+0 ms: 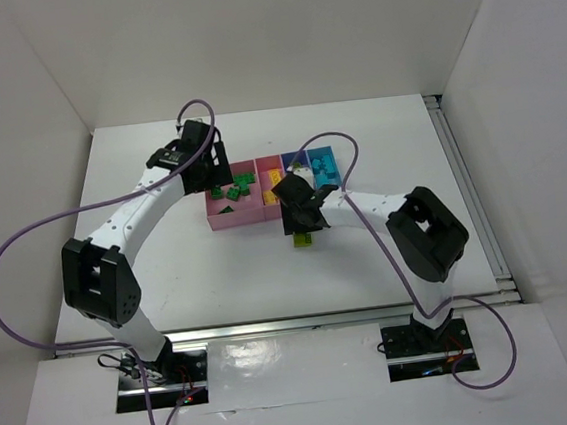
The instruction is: Sort the legos into containers by color
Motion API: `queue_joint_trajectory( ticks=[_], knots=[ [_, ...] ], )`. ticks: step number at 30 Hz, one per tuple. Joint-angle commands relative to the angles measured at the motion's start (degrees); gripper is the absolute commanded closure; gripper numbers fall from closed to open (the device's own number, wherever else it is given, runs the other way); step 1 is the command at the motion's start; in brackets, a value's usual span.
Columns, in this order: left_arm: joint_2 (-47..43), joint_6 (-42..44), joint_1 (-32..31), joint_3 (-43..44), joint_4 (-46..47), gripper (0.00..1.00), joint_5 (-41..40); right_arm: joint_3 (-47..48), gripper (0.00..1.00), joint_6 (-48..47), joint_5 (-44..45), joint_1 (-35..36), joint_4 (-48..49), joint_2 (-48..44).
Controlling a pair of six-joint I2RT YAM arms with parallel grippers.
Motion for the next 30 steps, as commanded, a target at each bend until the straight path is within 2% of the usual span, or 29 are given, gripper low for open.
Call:
queue_joint_trajectory(
  ticks=[1, 5, 8, 12, 16, 18, 26, 30],
  knots=[
    [-2.71, 1.29, -0.06, -0.76, 0.15, 0.06, 0.88, 2.17, 0.45, -0.36, 0.53, 0.24, 2.64, 0.76],
    [-2.71, 1.29, -0.06, -1.29, 0.15, 0.06, 1.49, 2.70, 0.60, -0.88, 0.53, 0.24, 1.32, -0.90],
    [-2.71, 1.29, -0.06, -1.81, 0.15, 0.06, 0.97, 3.31, 0.64, -2.73, -0.34, 0.76, 1.85, -5.03],
    [-2.71, 0.76, 0.47, -2.43, 0.15, 0.06, 0.35, 2.26, 0.64, -4.32, 1.13, 0.76, 2.46, -13.10],
    [-2.71, 0.23, 1.61, -3.48, 0.15, 0.06, 0.35, 5.23, 0.64, -3.79, 6.42, -0.90, -1.40, -14.97],
    [-3.24, 0.23, 2.14, -3.49, 0.15, 0.06, 0.35, 9.28, 0.64, -3.79, 5.90, -4.22, -2.81, -12.62],
    [-4.29, 0.85, 3.28, -4.54, 0.15, 0.06, 0.88, 21.14, 0.59, -6.43, 3.87, -10.31, -2.19, -0.39],
    [-4.82, 1.46, 4.78, -5.07, 0.15, 0.05, 0.88, 25.27, 0.45, -7.12, -0.52, -11.72, -0.62, 3.48]
  ],
)
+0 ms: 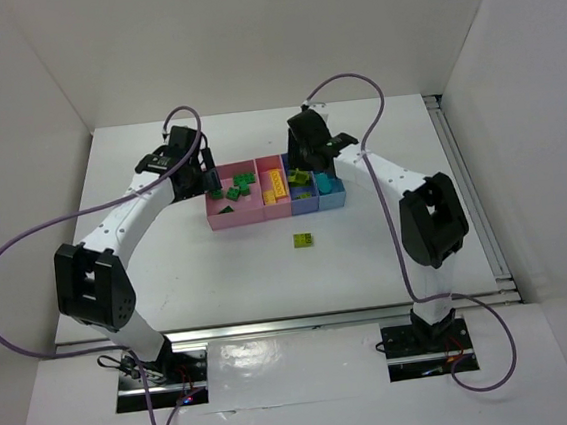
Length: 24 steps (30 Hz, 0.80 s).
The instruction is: Sort the legos into containers by color
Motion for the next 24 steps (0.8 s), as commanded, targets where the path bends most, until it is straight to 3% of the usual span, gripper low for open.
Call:
queue_joint_trajectory(
  ticks=[1, 2, 3, 5, 9, 12, 13, 14, 16, 20, 24],
  knots=[
    [-3.42, 2.03, 1.74, -0.83, 0.00, 0.05, -0.15, 5.11, 0.40, -1.16, -2.14, -0.26, -0.18, 1.71],
    [-3.43, 2.03, 1.74, -0.83, 0.00, 0.05, 0.37, 6.07, 0.28, -1.16, -1.53, -0.26, -1.31, 2.33],
    [-3.43, 2.03, 2.35, -1.35, 0.00, 0.05, 0.38, 6.08, 0.25, -1.16, -1.52, -0.26, -1.93, 2.33],
    [-3.95, 2.03, 2.36, -1.36, 0.00, 0.05, 0.38, 4.60, 0.24, -1.16, -0.12, 0.26, -1.94, 0.16],
    [-3.95, 2.03, 2.36, -1.36, 0.00, 0.05, 0.90, -5.06, 0.38, -0.64, -0.37, 0.26, 1.83, -8.55],
    [-3.95, 2.03, 2.88, -1.36, 0.00, 0.05, 1.43, -13.93, 0.39, -3.26, -3.98, 2.28, 2.89, -14.60],
    [-3.95, 2.03, 2.89, -1.36, 0.00, 0.05, 1.43, -17.61, 0.35, -4.14, -4.68, 3.15, 2.89, -15.59],
    [-3.95, 2.03, 2.89, -1.36, 0.00, 0.05, 1.43, -19.21, 0.25, -6.06, -6.08, 5.43, 1.59, -16.38],
    [-3.43, 2.56, 2.89, -1.36, 0.00, 0.05, 1.43, -21.85, 0.18, -8.62, -8.02, 7.98, 0.79, -17.44],
    [-2.90, 2.56, 2.89, -0.74, 0.00, 0.05, 1.96, -26.95, 0.14, -13.99, -7.33, 14.23, -3.24, -16.66],
    [-2.90, 2.56, 2.89, -0.74, 0.53, 0.05, 1.96, -27.49, 0.15, -14.61, -4.17, 14.94, -4.75, -12.88]
  ],
)
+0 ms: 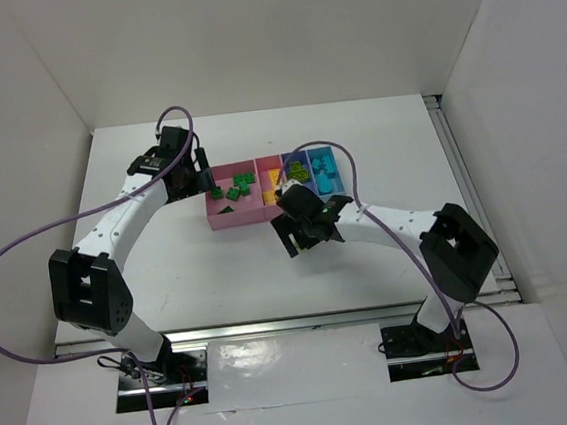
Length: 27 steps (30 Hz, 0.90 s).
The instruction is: Sort the legos into containers by color
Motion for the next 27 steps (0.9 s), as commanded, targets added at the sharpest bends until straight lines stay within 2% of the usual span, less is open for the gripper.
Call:
queue_joint_trajectory(
  ticks=[1, 5, 13, 21, 27],
  knots=[
    [-0.95, 1.14, 0.28, 0.61, 0.59, 0.05, 0.99, -1.15, 0.15, -2.68, 3.83, -0.80, -1.76, 2.47],
    [-0.95, 1.14, 0.28, 0.61, 0.59, 0.05, 1.62, -2.30, 0.17, -3.29, 5.86, -0.80, 2.81, 4.75],
    [-1.48, 1.76, 0.28, 0.61, 1.12, 0.06, 2.14, -2.39, 0.30, -3.81, 7.89, -0.80, 13.70, 8.63],
    [-2.01, 1.76, 0.28, 0.00, 1.74, 0.06, 2.67, -2.92, 0.40, -3.20, 6.84, -0.80, 15.91, 10.82],
    [-2.01, 1.76, 0.28, 0.00, 1.74, 0.06, 3.20, -2.92, 0.62, -2.68, 8.32, -0.01, 13.99, 9.60]
  ],
)
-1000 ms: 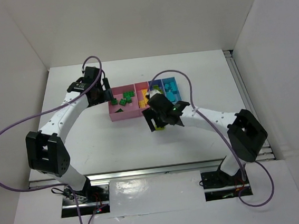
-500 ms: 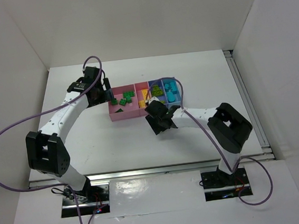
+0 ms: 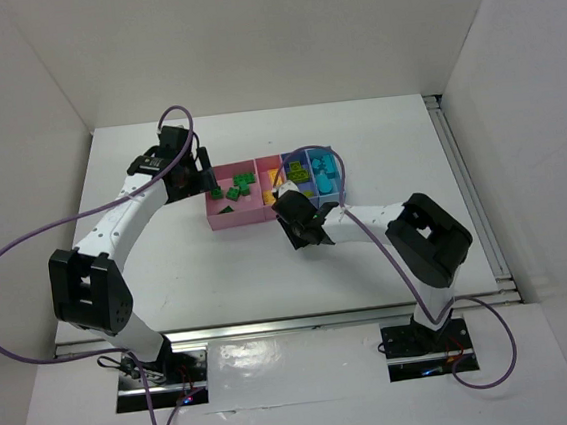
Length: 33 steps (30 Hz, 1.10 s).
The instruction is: Sort the legos into containers by color
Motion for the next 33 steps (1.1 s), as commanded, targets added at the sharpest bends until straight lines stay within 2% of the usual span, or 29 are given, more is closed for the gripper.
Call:
queue_joint_trajectory(
  ticks=[1, 4, 10, 19, 26, 29, 33],
  knots=[
    [-2.01, 1.52, 0.28, 0.00, 1.08, 0.06, 0.66, -0.25, 0.62, 0.27, 2.82, 0.69, -0.07, -2.75],
    [-2.01, 1.52, 0.28, -0.53, 1.08, 0.06, 0.66, 1.16, 0.64, 0.27, 5.45, 2.28, -2.62, -7.49],
    [-1.48, 0.99, 0.28, -0.53, 1.08, 0.06, 1.19, 8.00, 0.64, 0.80, 10.91, 0.71, -6.92, -11.99],
    [-2.62, 1.52, 0.28, 0.00, 1.08, 0.06, 2.33, 29.16, 0.64, 0.27, 11.89, -6.51, -12.38, 5.13],
    [-4.38, 3.09, 0.28, -0.53, 0.55, 0.06, 0.40, 36.23, 0.61, 1.51, 10.82, -10.99, -13.26, 11.82],
    [-4.91, 3.62, 0.90, -0.53, 0.03, 0.06, -0.22, 38.85, 0.32, 1.51, 10.21, -11.00, -14.92, 13.84],
    [-6.05, 3.62, 0.90, -1.15, 0.03, 0.06, -0.22, 38.52, 0.10, 2.03, 10.21, -11.00, -15.99, 12.10]
  ],
)
